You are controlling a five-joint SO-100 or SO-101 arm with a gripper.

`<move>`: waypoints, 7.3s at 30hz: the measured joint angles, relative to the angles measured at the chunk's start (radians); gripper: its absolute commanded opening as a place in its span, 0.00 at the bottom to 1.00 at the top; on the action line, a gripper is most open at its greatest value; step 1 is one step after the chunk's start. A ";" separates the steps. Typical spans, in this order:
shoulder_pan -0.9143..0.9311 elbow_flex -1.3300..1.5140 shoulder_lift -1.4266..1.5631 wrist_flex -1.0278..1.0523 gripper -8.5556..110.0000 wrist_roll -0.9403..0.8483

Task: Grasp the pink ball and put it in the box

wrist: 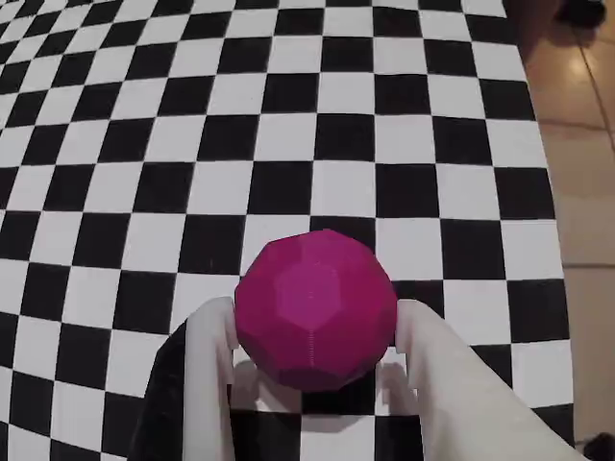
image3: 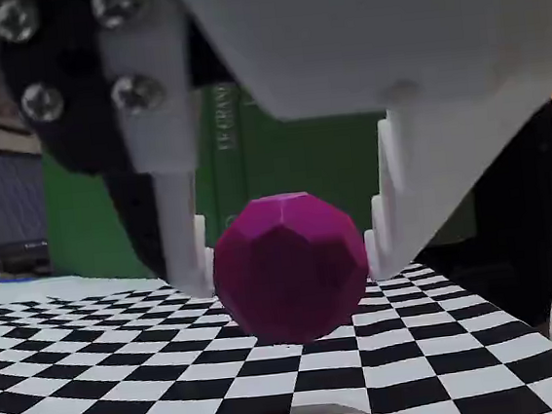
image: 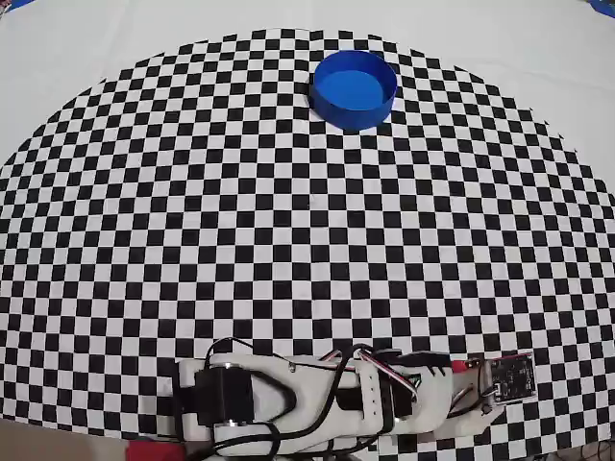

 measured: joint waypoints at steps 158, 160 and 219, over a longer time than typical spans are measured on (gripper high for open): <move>-1.135 -0.492 -0.192 -0.035 0.07 0.000; -1.157 -0.492 -0.192 -0.035 0.07 0.000; -1.295 -0.847 -0.635 -0.035 0.07 0.000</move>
